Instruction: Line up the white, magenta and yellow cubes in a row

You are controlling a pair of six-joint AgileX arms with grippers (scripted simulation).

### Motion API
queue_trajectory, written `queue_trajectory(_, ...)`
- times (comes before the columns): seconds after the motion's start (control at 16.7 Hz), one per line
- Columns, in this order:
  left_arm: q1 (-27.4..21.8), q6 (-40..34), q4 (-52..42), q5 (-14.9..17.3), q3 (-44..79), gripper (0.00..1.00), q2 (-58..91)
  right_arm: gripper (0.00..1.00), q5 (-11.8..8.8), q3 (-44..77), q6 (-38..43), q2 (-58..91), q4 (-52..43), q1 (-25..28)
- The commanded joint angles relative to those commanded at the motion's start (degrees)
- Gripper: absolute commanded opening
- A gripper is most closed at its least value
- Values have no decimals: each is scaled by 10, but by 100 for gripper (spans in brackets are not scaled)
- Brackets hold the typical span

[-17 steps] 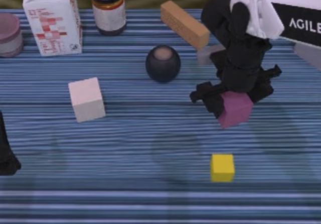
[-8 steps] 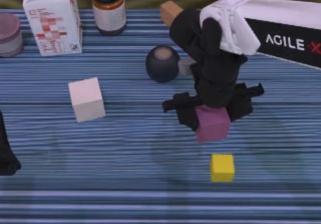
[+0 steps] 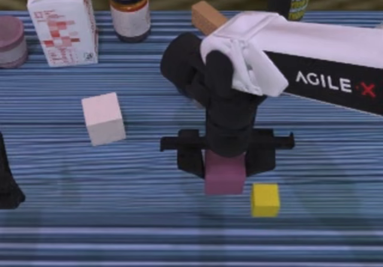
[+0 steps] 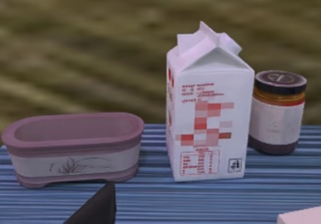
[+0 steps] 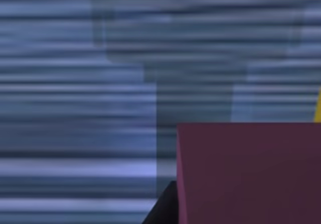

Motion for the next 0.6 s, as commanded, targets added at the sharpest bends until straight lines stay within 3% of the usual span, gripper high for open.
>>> queue_trajectory(0.36,0,0,0,0,0,100,0,0,-1,-6,1,5,10,-2)
queue_trajectory(0.6,0,0,0,0,0,100,0,0,-1,-54,1,30,89,0)
